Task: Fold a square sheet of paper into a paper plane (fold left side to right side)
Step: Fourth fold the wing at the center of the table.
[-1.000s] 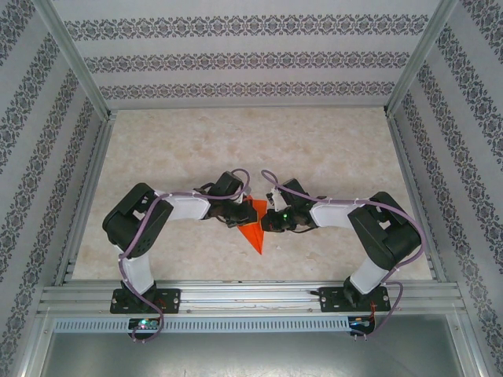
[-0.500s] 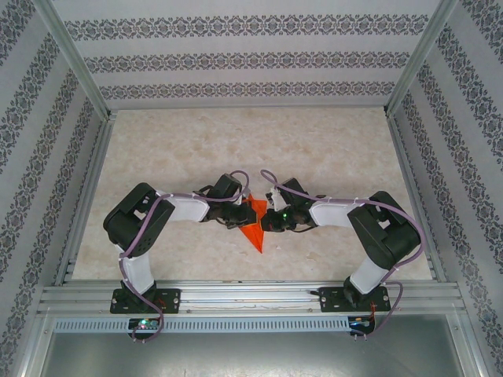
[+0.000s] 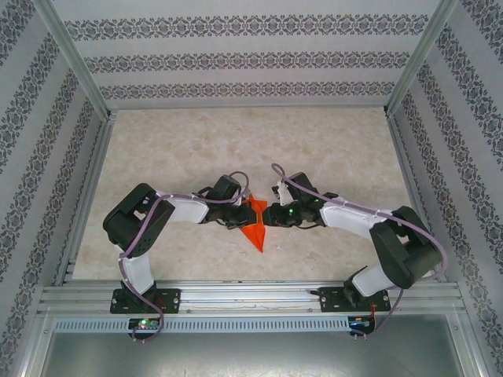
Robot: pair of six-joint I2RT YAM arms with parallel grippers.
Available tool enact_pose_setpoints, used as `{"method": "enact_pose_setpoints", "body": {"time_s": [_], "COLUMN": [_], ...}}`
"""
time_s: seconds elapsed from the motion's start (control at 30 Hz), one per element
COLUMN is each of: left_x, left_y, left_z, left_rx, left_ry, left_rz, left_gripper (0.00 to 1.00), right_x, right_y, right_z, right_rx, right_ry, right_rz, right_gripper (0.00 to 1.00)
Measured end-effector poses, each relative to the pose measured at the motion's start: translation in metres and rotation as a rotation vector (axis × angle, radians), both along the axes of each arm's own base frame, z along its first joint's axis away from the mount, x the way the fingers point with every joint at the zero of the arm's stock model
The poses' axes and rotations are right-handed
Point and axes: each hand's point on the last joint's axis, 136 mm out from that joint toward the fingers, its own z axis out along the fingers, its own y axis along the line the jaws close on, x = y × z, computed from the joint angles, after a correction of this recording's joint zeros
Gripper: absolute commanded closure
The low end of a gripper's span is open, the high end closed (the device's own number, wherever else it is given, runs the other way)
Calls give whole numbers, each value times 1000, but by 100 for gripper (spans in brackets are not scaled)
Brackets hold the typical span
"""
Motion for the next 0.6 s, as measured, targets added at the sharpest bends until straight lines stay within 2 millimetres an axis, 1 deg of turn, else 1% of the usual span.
{"method": "enact_pose_setpoints", "body": {"time_s": [0.07, 0.13, 0.17, 0.2, 0.27, 0.3, 0.4, 0.5, 0.6], "left_x": [0, 0, 0, 0, 0, 0, 0, 0, 0], "left_y": [0, 0, 0, 0, 0, 0, 0, 0, 0], "left_z": [0, 0, 0, 0, 0, 0, 0, 0, 0], "left_rx": [0, -1, -1, -1, -1, -1, -2, -2, -2], "left_ry": [0, -1, 0, -1, -1, -1, -2, -2, -2], "left_rz": [1, 0, 1, 1, 1, 1, 1, 1, 1], "left_gripper": [100, 100, 100, 100, 100, 100, 100, 100, 100], "right_x": [-5, -14, -19, -25, -36, -40, -45, -45, -46], "right_y": [-1, -2, -3, -4, -4, -5, -5, 0, 8], "right_z": [4, 1, -3, -7, -14, -17, -21, -19, -16], "right_rx": [21, 31, 32, 30, 26, 24, 28, 40, 63], "right_ry": [8, 32, 53, 70, 113, 123, 140, 135, 126], "right_rz": [-3, -1, -2, -1, 1, 3, -3, -1, 16], "right_gripper": [81, 85, 85, 84, 76, 73, 73, 79, 89]}}
